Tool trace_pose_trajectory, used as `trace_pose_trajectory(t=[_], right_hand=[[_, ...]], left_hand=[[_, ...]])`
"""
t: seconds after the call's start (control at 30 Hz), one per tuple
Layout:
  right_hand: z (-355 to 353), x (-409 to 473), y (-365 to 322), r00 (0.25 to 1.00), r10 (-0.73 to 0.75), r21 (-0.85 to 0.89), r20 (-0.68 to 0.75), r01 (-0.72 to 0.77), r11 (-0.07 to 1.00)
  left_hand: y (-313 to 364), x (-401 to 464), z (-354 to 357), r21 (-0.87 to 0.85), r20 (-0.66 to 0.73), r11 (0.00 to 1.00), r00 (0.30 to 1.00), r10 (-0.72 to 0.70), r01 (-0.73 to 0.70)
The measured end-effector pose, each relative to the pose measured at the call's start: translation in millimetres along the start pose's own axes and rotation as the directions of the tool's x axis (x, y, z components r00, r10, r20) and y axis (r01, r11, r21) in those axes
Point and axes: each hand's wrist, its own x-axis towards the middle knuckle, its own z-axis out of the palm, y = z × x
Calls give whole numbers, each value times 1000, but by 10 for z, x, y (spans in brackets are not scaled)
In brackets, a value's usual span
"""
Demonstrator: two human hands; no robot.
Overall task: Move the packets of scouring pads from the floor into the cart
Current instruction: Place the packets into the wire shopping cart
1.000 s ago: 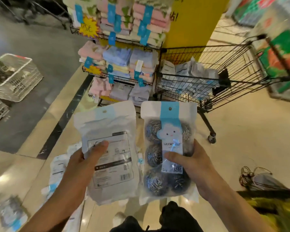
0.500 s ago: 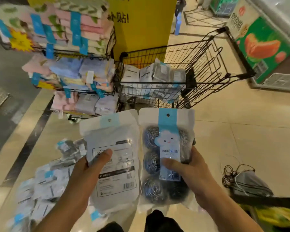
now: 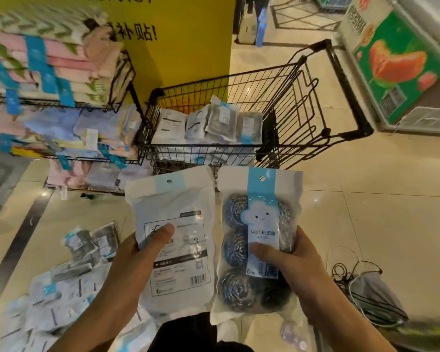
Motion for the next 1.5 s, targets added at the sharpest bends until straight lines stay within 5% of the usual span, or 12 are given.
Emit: trace_pose_trajectory(t=[0.63, 0.97, 1.17, 1.5], right_hand=[[16, 2019, -1383, 991, 56, 58, -118, -49, 997], [-226, 3405, -1900, 995, 93, 87, -34, -90, 992], [-275, 4140, -2065, 994, 106, 49, 1, -105, 993], [-52, 5580, -1980, 992, 99, -9, -75, -99, 995]], left_hand=[[1451, 2346, 894, 71, 146, 997, 989, -2, -9], [1977, 3426, 1627, 130, 116, 991, 993, -35, 19], [2075, 3931, 2000, 104, 0, 994, 999, -43, 43], [1951, 5365, 2489, 159, 54, 979, 989, -137, 127]])
